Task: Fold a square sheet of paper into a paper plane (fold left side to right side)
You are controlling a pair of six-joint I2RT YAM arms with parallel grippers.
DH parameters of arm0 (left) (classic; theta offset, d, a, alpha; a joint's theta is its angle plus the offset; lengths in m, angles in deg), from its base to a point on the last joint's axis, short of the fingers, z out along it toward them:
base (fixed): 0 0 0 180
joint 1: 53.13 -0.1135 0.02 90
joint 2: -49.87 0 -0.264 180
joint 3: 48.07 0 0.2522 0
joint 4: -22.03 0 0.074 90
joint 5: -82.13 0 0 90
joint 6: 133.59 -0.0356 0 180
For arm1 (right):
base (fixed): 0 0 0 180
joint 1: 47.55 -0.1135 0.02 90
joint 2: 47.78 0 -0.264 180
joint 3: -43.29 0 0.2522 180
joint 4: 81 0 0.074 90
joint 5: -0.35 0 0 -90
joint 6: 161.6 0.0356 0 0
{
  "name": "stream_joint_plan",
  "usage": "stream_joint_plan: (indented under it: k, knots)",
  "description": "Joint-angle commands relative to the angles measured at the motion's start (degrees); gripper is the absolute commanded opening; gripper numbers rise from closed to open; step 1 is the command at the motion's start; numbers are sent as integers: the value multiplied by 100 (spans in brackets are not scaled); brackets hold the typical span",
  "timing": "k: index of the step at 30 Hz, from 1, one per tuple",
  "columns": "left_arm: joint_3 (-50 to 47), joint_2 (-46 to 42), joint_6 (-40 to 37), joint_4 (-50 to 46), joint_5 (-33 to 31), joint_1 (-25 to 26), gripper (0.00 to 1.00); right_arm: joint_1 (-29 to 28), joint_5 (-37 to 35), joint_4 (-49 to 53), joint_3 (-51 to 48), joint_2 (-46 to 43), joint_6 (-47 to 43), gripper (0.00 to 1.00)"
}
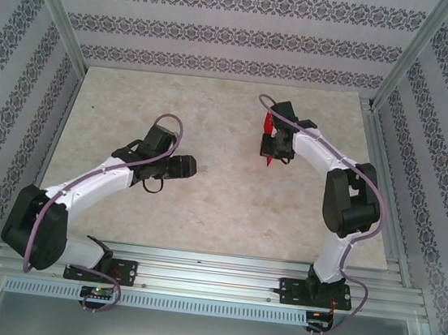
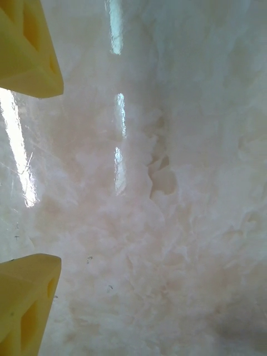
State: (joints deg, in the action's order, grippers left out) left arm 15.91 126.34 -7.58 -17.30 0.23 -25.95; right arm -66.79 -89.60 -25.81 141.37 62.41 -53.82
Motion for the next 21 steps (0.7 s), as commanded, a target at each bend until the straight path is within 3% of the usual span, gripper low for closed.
stream_joint_plan:
  k: [1, 7, 14, 21]
  knots:
    - [33, -361, -199, -312, -492, 45, 81, 120, -189, 378, 755, 624, -379, 4]
    - [-168, -833, -196, -548, -826, 18, 99, 222, -137, 928, 2325, 1838, -582, 4]
    - [-401, -1228, -134, -793, -1164, -11, 100, 269, -71, 1522, 3540, 2846, -662, 7]
    - [-424, -1331, -173, -902, -1184, -15, 100, 279, -248, 1820, 4184, 3393, -698, 17]
